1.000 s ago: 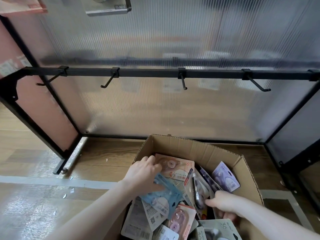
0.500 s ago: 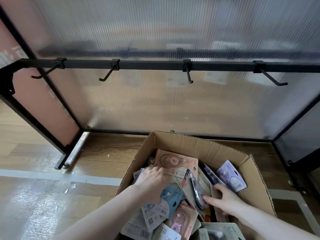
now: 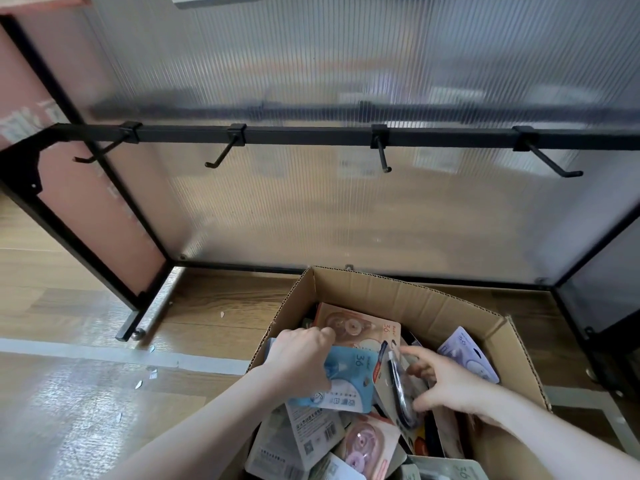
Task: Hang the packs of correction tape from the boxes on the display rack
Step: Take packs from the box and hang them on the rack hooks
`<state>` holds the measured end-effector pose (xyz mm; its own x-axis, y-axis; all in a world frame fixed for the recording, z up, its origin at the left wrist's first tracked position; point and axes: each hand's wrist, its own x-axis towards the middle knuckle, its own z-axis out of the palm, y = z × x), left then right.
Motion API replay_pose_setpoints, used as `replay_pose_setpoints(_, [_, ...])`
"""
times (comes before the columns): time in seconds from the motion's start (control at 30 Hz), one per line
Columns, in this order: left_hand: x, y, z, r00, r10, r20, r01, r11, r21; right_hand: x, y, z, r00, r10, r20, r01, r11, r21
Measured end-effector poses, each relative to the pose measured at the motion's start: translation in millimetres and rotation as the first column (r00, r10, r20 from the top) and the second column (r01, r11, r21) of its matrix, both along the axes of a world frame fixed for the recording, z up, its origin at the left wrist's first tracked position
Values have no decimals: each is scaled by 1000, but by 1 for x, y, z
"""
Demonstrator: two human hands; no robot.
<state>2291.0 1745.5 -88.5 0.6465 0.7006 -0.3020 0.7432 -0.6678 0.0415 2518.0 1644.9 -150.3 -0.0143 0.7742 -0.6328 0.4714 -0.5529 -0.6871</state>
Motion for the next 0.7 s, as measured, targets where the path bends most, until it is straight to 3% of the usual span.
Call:
replay_pose_setpoints(0.23, [1, -1, 10, 983, 132, 125, -122, 988, -91, -7, 2, 8, 997, -14, -73, 15, 1000, 6])
replay_pose_setpoints(0.4, [-4, 1, 20, 905, 283, 316, -209, 946, -247, 7, -6, 22, 989, -51, -136, 62, 995, 77])
replay_pose_setpoints(0.47, [-6, 3, 23, 807, 389, 445, -232, 901, -366, 7, -9, 31, 977, -86, -196, 114, 984, 137])
replay_pose_setpoints(0.53, [-9, 3, 30, 645, 524, 556, -211, 822, -529, 7, -7, 42, 964, -117, -240, 171, 960, 222])
replay_pose_setpoints(0.6, [-10, 0, 42, 512, 618, 596, -136, 744, -655, 7, -4, 51, 916, -198, -349, 301, 913, 273])
replay_pose_setpoints(0.7, [-13, -3, 54, 395, 681, 617, -59, 689, -723, 5, 0, 65, 803, -337, -492, 512, 813, 277])
